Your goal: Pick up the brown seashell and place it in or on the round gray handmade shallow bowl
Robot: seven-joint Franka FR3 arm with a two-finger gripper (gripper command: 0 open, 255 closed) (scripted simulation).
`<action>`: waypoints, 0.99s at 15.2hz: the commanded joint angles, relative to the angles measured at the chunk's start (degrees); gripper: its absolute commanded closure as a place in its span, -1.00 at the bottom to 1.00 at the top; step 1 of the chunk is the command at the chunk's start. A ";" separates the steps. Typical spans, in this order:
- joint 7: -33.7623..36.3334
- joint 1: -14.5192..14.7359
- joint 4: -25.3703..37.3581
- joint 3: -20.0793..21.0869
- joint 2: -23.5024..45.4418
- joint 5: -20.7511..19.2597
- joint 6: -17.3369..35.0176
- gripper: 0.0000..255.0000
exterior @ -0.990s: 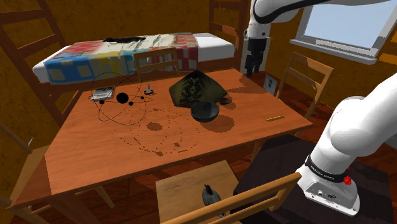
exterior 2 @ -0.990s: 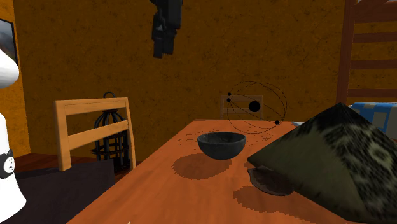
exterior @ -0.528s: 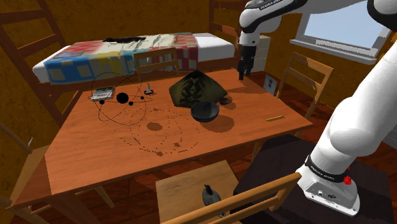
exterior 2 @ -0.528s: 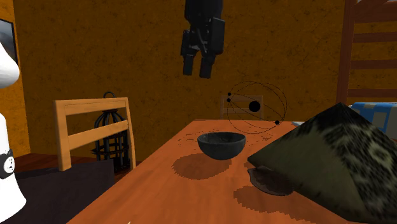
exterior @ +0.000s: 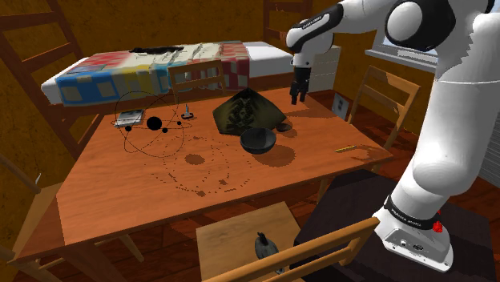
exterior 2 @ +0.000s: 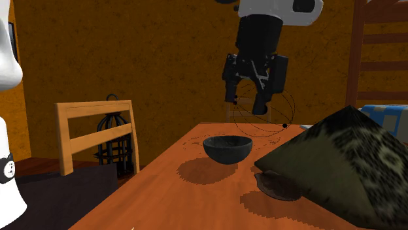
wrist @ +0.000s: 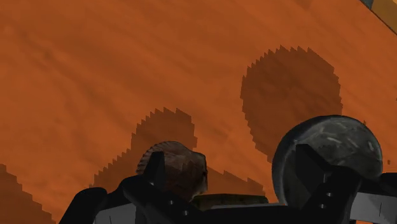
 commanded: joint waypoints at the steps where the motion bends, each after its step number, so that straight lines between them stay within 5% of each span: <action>1: -2.28 -1.50 4.03 0.09 5.09 2.62 -0.23 -1.00; 10: -6.86 -10.72 30.45 3.43 29.17 11.20 -6.77 -1.00; 15: -7.30 -10.33 28.54 3.81 29.97 11.69 -4.18 -1.00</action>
